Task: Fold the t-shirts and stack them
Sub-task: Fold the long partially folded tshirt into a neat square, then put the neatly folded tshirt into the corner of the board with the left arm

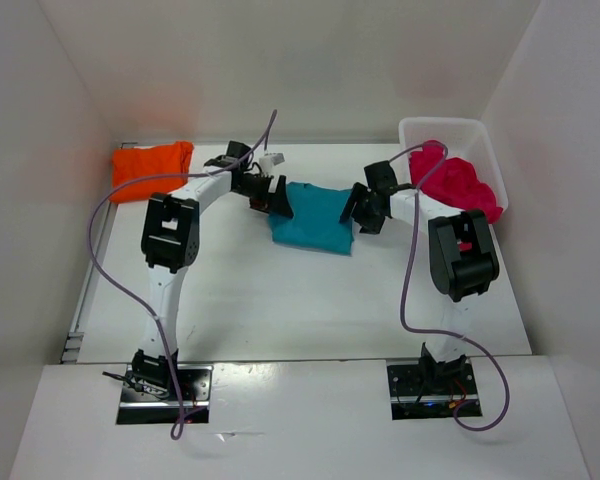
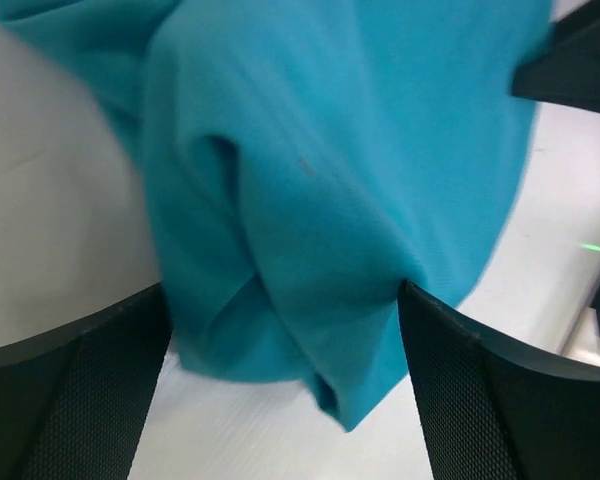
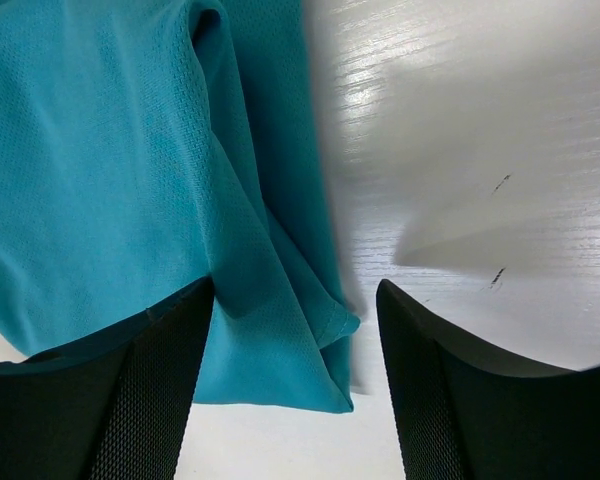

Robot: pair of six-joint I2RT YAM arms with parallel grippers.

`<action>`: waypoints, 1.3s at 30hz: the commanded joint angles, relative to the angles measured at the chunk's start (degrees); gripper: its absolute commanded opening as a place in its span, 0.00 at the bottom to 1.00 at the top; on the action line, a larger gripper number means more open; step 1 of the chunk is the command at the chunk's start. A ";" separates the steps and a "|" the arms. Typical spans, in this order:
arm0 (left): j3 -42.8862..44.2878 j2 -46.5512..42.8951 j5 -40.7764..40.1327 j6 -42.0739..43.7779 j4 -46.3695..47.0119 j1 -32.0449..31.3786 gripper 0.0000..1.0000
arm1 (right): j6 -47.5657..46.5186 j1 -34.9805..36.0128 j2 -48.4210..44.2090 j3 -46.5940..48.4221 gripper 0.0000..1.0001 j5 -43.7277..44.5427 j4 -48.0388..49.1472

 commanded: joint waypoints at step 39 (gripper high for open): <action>5.88 -9.82 -33.54 16.04 -9.20 1.58 0.00 | -3.07 -6.63 -21.89 -1.36 0.69 6.88 -5.27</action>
